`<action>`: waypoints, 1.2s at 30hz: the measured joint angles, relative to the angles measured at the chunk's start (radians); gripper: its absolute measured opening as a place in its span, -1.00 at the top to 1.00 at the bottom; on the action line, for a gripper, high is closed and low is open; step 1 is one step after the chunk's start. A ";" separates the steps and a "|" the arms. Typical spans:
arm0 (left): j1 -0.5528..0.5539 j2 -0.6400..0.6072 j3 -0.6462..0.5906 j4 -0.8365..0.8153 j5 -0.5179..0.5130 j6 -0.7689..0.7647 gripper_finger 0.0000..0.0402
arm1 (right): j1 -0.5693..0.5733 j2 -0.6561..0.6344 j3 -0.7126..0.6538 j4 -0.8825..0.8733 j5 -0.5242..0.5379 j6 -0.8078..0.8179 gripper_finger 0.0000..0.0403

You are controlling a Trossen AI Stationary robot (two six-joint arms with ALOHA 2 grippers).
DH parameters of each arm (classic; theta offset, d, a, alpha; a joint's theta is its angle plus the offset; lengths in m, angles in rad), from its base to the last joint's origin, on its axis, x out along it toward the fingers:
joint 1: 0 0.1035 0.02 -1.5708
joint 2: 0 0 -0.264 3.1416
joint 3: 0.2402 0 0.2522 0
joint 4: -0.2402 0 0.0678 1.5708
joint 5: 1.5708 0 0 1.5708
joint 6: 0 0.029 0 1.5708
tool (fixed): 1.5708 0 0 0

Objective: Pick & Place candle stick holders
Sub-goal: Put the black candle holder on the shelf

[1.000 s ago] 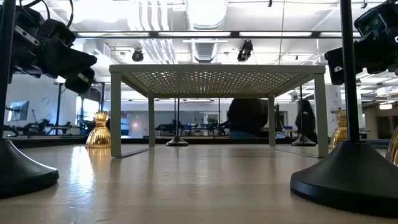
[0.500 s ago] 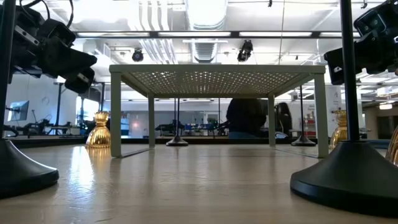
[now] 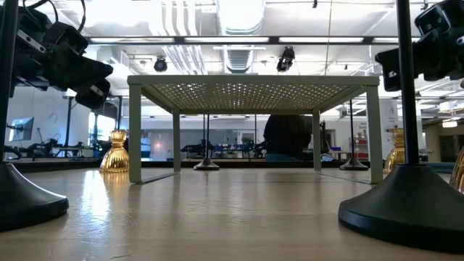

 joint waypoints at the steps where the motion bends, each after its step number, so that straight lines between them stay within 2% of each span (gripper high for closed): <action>1: 0.000 0.000 0.000 0.000 0.000 0.000 0.92 | 0.000 0.001 0.000 0.015 0.000 0.004 0.96; 6: 0.000 0.000 0.000 0.000 0.000 0.000 0.91 | 0.000 -0.001 0.000 0.063 0.001 0.011 0.96; 9: 0.000 0.000 0.000 0.000 0.000 0.000 0.91 | -0.003 -0.001 0.000 0.150 0.015 -0.024 0.96; 12: 0.000 0.000 0.000 0.000 0.000 0.000 0.92 | -0.003 -0.001 0.007 0.259 0.112 -0.070 0.96; 15: 0.000 0.000 0.000 0.000 0.000 0.000 0.91 | -0.004 0.003 0.039 0.261 0.228 -0.101 0.96; 18: 0.000 0.000 0.000 0.000 0.000 0.000 0.91 | -0.006 0.029 0.076 0.256 0.287 -0.137 0.96; 21: 0.000 0.000 0.000 0.000 0.000 0.000 0.92 | -0.008 0.071 0.134 0.185 0.351 -0.164 0.96; 25: 0.000 0.000 0.000 0.000 0.000 0.000 0.91 | -0.008 0.138 0.219 0.013 0.527 -0.167 0.96; 28: 0.000 0.000 0.000 0.000 0.000 0.000 0.91 | -0.008 0.183 0.262 -0.100 0.617 -0.138 0.94; 33: 0.000 0.000 0.000 0.000 0.000 0.000 0.92 | -0.008 0.228 0.288 -0.231 0.757 -0.048 0.79; 36: 0.000 0.000 0.000 0.000 0.000 0.000 0.91 | -0.008 0.243 0.296 -0.292 0.876 -0.021 0.64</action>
